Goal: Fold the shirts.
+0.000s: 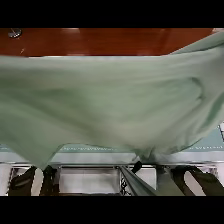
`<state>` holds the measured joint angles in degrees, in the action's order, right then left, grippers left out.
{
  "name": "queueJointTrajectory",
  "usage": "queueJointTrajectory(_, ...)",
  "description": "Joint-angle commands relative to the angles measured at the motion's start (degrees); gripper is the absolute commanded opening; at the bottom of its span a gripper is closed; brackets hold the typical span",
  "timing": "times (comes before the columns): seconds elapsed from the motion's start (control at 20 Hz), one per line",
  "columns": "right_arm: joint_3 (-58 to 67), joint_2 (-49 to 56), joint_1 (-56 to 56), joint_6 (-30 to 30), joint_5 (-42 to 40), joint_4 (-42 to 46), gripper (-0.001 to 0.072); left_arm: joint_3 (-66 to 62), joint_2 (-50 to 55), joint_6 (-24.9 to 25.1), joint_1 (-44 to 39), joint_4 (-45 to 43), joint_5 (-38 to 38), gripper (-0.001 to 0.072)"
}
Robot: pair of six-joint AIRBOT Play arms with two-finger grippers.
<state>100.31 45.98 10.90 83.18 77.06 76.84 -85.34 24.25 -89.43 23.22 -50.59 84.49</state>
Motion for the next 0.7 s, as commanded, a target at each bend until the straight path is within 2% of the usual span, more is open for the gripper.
queueJointTrajectory(0.0,-2.0,11.3,0.0,0.0,4.7,2.9,0.0029,14.9,-2.4,-2.0,0.3,-0.9,5.3,0.0026)
queueJointTrajectory(0.1,-2.5,20.0,0.0,0.3,2.7,1.5,0.0029,26.4,-2.9,-1.8,0.3,-0.9,3.0,0.0026)
queueJointTrajectory(0.15,-2.5,24.7,-0.1,0.5,0.5,-0.9,0.0029,31.7,-2.8,-1.2,0.3,-0.9,-0.6,0.0026)
queueJointTrajectory(0.3,-2.5,37.2,-0.1,0.9,-7.9,-9.6,0.0029,44.6,1.0,-1.2,0.3,0.6,-19.0,0.0027)
queueJointTrajectory(0.4,-2.5,43.5,-0.1,1.7,-11.4,-13.5,0.0030,47.9,7.7,0.4,-0.2,2.7,-24.9,0.0027)
queueJointTrajectory(0.5,-2.5,48.3,0.0,1.8,-13.1,-15.6,0.0029,48.0,15.5,7.4,-2.2,6.3,-30.3,0.0027)
queueJointTrajectory(0.65,-2.5,51.9,0.0,2.4,-16.7,-15.3,0.0030,47.6,26.3,19.6,-5.2,18.1,-41.2,0.0027)
